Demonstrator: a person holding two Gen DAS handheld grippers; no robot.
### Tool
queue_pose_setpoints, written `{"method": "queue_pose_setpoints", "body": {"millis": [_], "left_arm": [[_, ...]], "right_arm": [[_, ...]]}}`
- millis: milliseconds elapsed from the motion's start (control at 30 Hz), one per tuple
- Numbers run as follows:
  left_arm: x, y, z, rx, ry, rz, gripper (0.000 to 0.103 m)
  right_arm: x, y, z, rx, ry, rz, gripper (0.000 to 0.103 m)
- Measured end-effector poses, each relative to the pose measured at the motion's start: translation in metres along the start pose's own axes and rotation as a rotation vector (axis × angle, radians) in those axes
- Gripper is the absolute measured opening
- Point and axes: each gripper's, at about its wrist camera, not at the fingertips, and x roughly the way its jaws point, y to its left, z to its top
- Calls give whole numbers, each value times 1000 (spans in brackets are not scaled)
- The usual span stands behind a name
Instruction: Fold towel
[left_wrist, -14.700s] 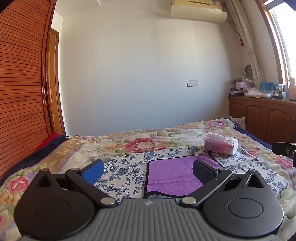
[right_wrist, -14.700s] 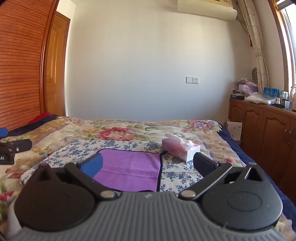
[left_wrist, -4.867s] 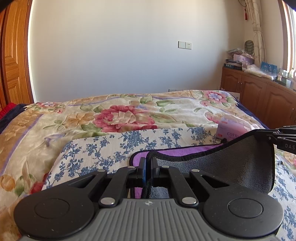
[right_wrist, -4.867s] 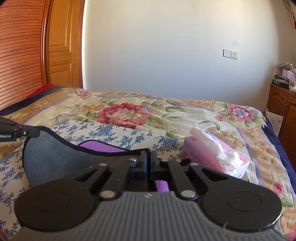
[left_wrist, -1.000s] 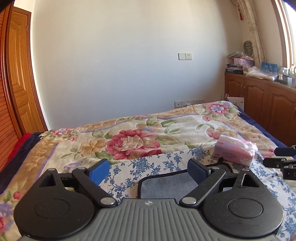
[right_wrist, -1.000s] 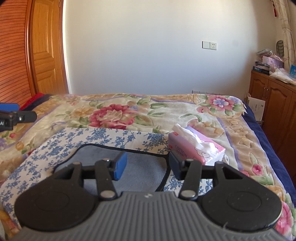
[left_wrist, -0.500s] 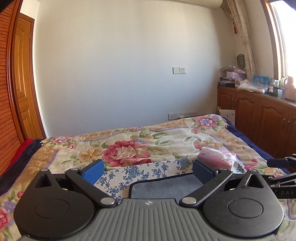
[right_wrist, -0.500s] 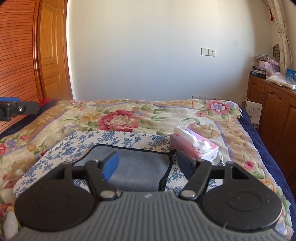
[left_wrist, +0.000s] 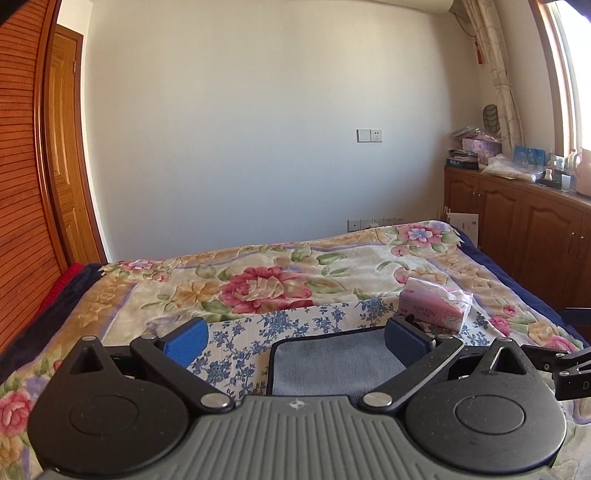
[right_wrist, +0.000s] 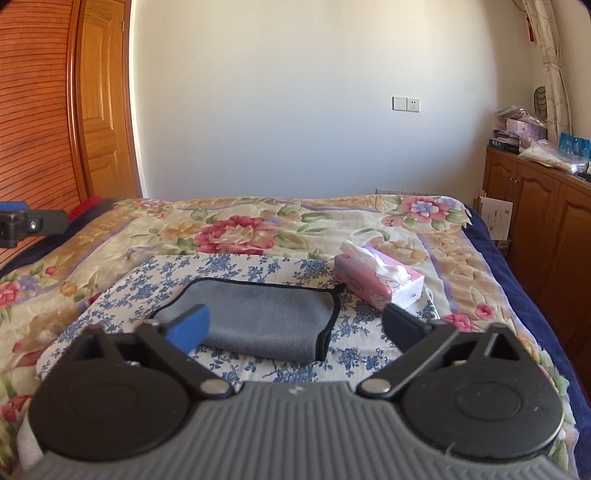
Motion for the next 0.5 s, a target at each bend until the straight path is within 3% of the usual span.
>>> {"method": "queue_pose_setpoints", "body": {"millis": [500], "left_arm": [[-30, -7, -24, 1, 28, 16, 103]], "right_arm": [[-31, 14, -8, -18, -16, 6, 103]]}}
